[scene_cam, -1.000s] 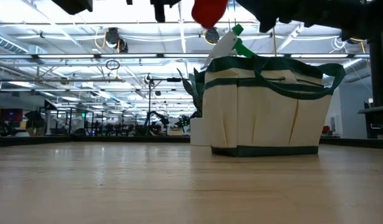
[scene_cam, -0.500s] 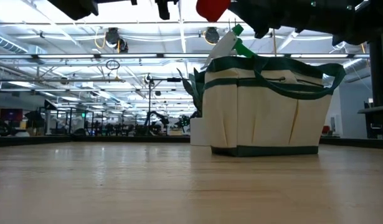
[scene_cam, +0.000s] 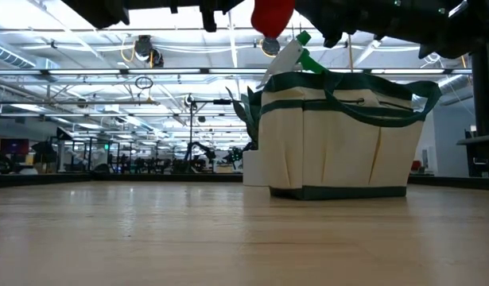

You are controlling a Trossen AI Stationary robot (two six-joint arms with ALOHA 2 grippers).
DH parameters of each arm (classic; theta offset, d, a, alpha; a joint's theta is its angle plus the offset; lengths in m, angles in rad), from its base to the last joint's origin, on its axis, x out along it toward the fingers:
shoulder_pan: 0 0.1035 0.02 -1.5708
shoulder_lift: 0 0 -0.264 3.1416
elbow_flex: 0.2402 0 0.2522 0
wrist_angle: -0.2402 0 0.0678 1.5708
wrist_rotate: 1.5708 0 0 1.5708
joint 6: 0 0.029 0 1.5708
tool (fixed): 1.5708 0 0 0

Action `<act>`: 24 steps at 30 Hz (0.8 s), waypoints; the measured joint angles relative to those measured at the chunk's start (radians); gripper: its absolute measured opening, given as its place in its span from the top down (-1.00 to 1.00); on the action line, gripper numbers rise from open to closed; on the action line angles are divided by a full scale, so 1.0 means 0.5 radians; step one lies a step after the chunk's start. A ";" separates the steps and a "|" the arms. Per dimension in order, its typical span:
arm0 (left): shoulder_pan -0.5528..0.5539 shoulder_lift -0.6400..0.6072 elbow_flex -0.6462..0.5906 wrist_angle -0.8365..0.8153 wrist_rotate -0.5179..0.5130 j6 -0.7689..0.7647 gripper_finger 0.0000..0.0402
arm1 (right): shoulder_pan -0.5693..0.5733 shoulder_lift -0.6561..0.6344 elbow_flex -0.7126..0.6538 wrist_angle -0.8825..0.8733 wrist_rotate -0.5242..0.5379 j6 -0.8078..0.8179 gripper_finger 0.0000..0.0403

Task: Pick & Place Garden tools in Gardening bag
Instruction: Put the red gloves into the gardening bag

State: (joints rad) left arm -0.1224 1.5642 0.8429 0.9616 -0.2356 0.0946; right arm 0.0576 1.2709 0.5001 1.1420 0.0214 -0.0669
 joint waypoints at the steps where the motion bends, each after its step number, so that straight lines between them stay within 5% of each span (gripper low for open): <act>1: 0.005 0.000 0.000 -0.002 0.000 -0.005 0.87 | -0.001 0.000 0.000 0.009 0.001 -0.003 0.16; 9: 0.012 0.000 0.000 -0.007 0.002 0.002 0.87 | 0.000 0.000 0.000 0.065 0.000 -0.134 0.18; 24: 0.014 0.005 0.001 -0.032 0.021 0.000 0.87 | -0.087 0.166 0.207 -0.109 -0.158 -0.182 0.51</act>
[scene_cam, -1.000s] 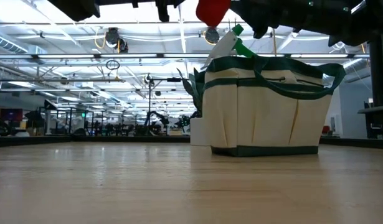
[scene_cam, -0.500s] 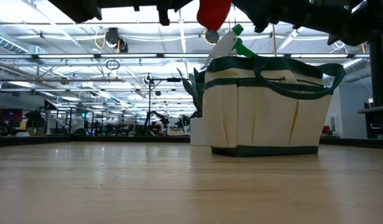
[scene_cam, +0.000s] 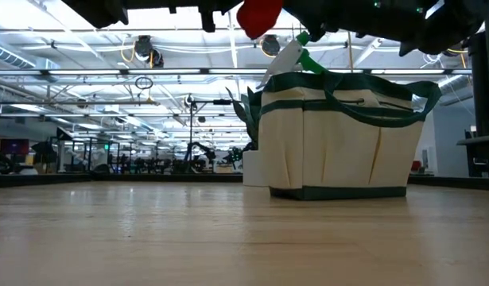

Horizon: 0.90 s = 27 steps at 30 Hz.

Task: Pick & Place Garden tools in Gardening bag
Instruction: Put the red gloves into the gardening bag

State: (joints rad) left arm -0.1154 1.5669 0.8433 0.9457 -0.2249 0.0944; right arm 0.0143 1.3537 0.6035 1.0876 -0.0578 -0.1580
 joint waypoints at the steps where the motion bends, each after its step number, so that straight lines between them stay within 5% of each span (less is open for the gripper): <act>1: 0.000 0.000 0.000 -0.010 -0.020 0.000 0.87 | 0.002 -0.002 -0.003 0.001 0.000 -0.022 0.56; 7: 0.000 0.005 0.000 -0.019 -0.013 0.019 0.87 | 0.009 -0.062 -0.046 -0.016 0.009 -0.030 0.94; 13: -0.015 0.005 0.000 -0.091 -0.016 0.025 0.82 | 0.014 -0.087 -0.059 -0.090 0.006 0.079 0.96; 27: -0.098 0.012 0.001 -0.278 -0.026 -0.047 0.15 | 0.015 -0.531 -0.058 -0.882 0.005 0.251 0.97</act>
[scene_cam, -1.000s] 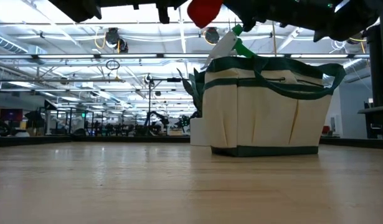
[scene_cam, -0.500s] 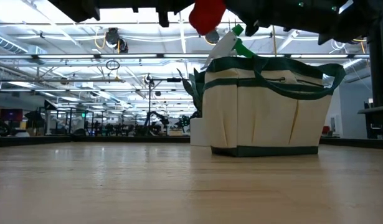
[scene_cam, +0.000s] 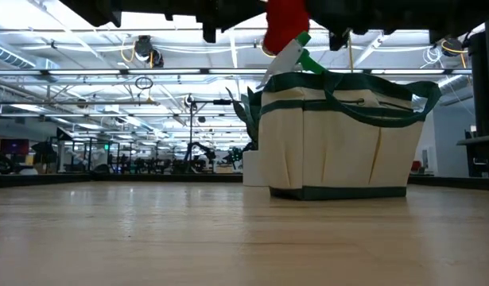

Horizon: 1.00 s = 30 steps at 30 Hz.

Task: Pick & Place Garden tools in Gardening bag
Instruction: Put the red gloves into the gardening bag

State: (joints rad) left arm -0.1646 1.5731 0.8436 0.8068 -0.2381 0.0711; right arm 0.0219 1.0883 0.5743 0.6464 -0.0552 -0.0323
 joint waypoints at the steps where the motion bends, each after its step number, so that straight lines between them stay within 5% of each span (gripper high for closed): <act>1: -0.001 0.001 0.000 -0.008 -0.021 -0.006 0.13 | 0.000 -0.037 0.000 -0.064 0.002 0.019 0.97; 17: -0.044 -0.001 0.000 -0.237 -0.208 -0.021 0.10 | -0.001 -0.423 0.017 -0.736 0.018 0.155 0.98; 30: -0.046 -0.055 -0.001 -0.342 -0.209 -0.002 0.10 | -0.001 -0.422 0.432 -1.644 0.134 0.269 0.98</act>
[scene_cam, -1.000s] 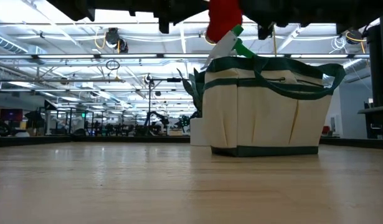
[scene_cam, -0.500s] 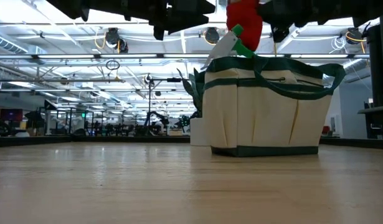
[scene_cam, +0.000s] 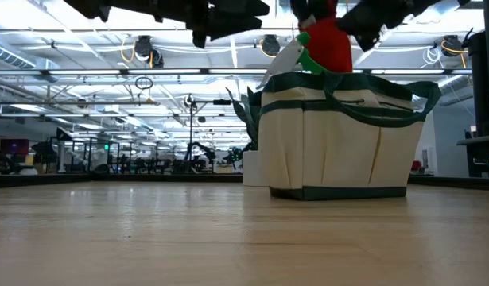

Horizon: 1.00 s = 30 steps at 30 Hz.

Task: Pick & Place Garden tools in Gardening bag
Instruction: Put the red gloves into the gardening bag

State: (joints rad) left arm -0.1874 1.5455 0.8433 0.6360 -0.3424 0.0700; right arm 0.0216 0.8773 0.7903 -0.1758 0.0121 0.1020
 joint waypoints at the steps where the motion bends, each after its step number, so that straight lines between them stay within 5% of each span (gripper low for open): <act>1: 0.000 -0.023 0.000 -0.027 0.000 -0.001 0.10 | -0.001 0.001 0.023 -0.081 0.034 0.019 0.98; 13: -0.012 -0.421 -0.002 -0.445 0.002 -0.001 0.10 | -0.004 0.090 0.046 -0.443 -0.075 0.192 0.98; 30: -0.031 -0.478 -0.001 -0.616 0.001 -0.005 0.10 | -0.005 0.223 0.046 -0.598 -0.084 0.215 0.98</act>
State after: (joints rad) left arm -0.2028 1.3064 0.8429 0.3278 -0.3420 0.0677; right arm 0.0193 0.9890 0.8131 -0.4748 -0.0299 0.2097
